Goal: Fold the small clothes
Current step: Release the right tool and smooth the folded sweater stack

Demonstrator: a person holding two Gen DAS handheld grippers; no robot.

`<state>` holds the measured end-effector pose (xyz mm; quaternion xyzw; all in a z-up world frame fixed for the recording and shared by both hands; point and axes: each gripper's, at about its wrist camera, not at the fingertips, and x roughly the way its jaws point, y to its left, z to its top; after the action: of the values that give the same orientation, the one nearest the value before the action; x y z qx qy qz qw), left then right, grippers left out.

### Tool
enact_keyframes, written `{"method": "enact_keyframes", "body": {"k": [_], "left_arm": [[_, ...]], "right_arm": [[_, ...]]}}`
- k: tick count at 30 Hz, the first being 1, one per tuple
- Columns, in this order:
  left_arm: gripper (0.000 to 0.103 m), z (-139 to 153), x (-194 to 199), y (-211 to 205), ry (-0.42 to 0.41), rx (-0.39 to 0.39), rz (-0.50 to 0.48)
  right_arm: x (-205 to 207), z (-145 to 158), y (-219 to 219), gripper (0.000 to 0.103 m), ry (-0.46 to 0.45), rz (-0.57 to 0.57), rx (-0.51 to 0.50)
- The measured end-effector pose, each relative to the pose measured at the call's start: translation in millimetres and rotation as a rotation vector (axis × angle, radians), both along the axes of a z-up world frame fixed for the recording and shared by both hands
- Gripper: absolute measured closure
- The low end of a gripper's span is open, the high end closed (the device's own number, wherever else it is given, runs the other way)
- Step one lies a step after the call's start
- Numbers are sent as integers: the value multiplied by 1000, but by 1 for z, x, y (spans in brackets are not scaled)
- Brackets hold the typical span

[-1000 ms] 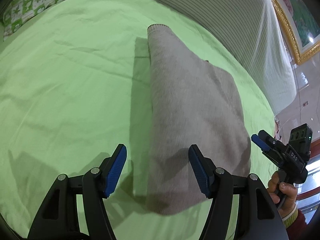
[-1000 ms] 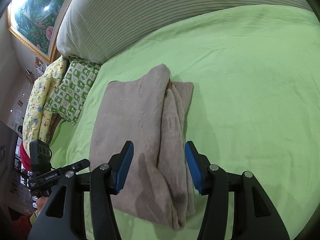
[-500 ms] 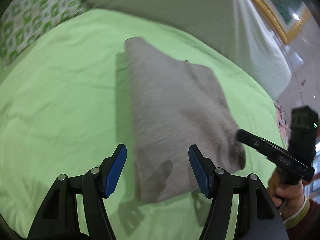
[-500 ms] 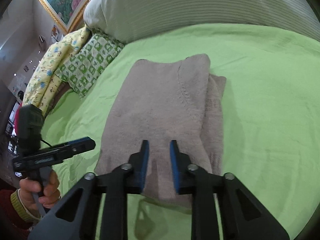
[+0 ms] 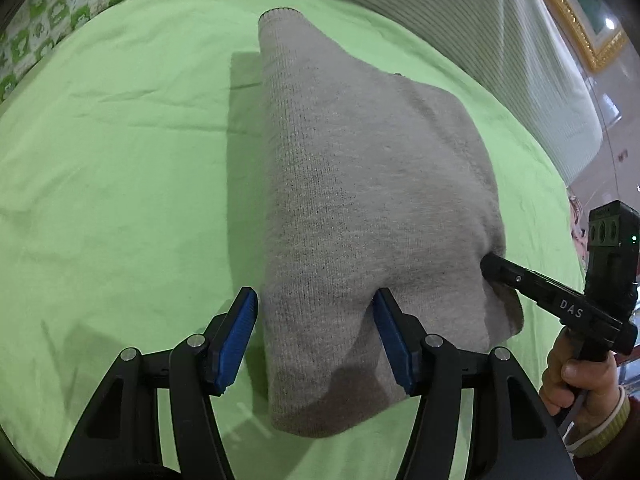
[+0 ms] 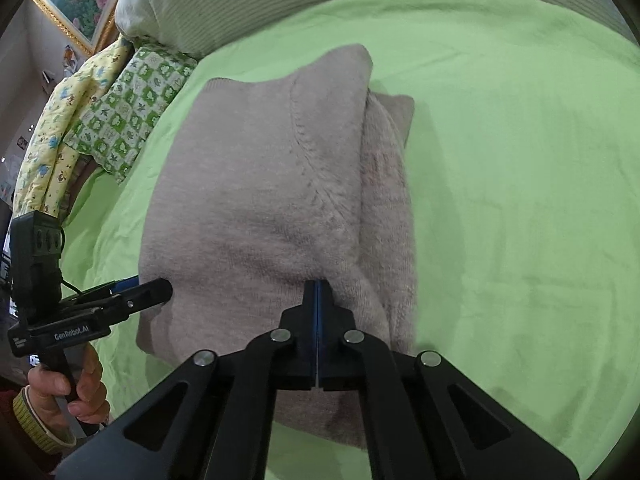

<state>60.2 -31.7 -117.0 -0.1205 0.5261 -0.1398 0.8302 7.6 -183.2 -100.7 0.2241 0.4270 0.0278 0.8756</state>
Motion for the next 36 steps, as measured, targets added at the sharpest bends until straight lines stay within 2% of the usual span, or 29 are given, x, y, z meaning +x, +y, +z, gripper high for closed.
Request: {"method": "enact_keyframes", "body": {"k": [8,12,21,23,24,25,27,31,36], "left_arm": [[42,22,-19,1,-44,35,2],[38,25,-32,9,-44,37,19],[37,29,-69,17,-75,77,52],[37,32,-77,15,-97,103,65],[37,34,-82,14,-113,119,73],[37,36,-85,14,-124,128,75],[36,41,-93,11,-152,152,79],[30,49,-110,6,-196,188,67],[24,57,-128,-1,-237,196,51]], "right_arm": [[-22,21,1,100,-68,-14,19],[-36,29,2,100,-80,-32,21],[-61,35,16,98,-85,-35,-4],[-67,34,22,93,-82,-27,-16],[-70,34,25,85,-84,-20,-17],[-72,34,29,72,-89,-14,-15],[-78,34,36,56,-105,-14,-20],[-90,36,48,52,-140,-14,-52],[-103,34,57,47,-150,-7,-86]]}}
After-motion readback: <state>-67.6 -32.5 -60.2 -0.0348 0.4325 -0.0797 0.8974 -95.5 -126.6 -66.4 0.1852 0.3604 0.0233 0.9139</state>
